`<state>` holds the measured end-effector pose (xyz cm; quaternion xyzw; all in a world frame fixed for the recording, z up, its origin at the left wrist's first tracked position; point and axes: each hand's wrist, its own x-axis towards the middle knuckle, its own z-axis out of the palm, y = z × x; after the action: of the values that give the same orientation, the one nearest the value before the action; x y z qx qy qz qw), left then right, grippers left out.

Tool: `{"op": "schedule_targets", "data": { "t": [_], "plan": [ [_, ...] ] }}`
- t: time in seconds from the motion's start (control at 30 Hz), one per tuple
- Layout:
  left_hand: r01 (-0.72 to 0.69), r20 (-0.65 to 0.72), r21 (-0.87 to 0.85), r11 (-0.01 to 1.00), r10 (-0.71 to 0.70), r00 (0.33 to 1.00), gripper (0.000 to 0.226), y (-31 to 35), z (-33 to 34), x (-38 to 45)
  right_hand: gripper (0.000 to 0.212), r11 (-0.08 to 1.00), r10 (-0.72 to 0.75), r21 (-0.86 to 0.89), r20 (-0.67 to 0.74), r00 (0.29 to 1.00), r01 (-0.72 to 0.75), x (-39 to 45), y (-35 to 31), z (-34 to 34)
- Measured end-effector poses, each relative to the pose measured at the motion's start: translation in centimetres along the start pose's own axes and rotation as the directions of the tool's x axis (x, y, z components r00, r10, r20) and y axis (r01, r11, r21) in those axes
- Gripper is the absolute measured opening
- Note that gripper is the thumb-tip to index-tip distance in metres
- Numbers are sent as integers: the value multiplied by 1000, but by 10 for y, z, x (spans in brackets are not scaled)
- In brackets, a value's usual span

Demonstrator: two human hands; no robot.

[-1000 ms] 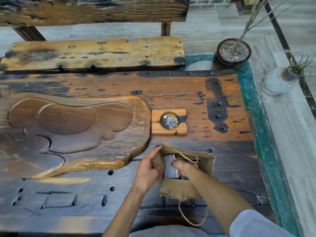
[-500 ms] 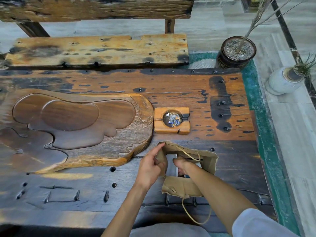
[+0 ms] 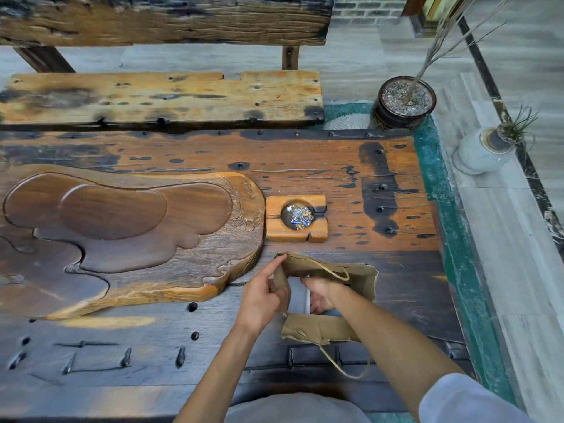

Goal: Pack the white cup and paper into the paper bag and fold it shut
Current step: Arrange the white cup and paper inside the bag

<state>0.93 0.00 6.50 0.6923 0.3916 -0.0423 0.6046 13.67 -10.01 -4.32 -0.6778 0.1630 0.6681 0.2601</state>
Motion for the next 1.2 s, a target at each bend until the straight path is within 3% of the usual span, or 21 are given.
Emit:
{"op": "schedule_targets", "data": {
  "t": [0.2,0.33,0.43,0.57,0.77,0.93,1.2],
  "plan": [
    [6,-4,26,1000,-6,1000,74,3,-1,0,77,999,39,9,-12,999,-39,-22,6,-10],
    [4,2,70,998,-4,1000,75,5,-1,0,78,999,-33,35,-12,999,34,-20,14,-25],
    [6,11,85,996,-7,1000,75,4,-1,1,79,991,-88,-101,-39,995,84,-23,18,-36],
    [-4,37,92,996,1,999,73,3,-2,0,64,930,-202,-343,-181,962,131,-34,15,-44],
    [-2,44,85,996,-1,999,71,6,-5,-1,51,789,-325,-610,-311,893,75,-31,13,-53],
    [-9,54,81,997,5,999,72,11,-7,-1,51,806,-351,-588,-373,859,74,-22,13,-57],
    [1,65,62,998,-5,998,71,10,-6,4,69,823,-271,-567,-324,906,44,-17,5,-56]
  ]
}}
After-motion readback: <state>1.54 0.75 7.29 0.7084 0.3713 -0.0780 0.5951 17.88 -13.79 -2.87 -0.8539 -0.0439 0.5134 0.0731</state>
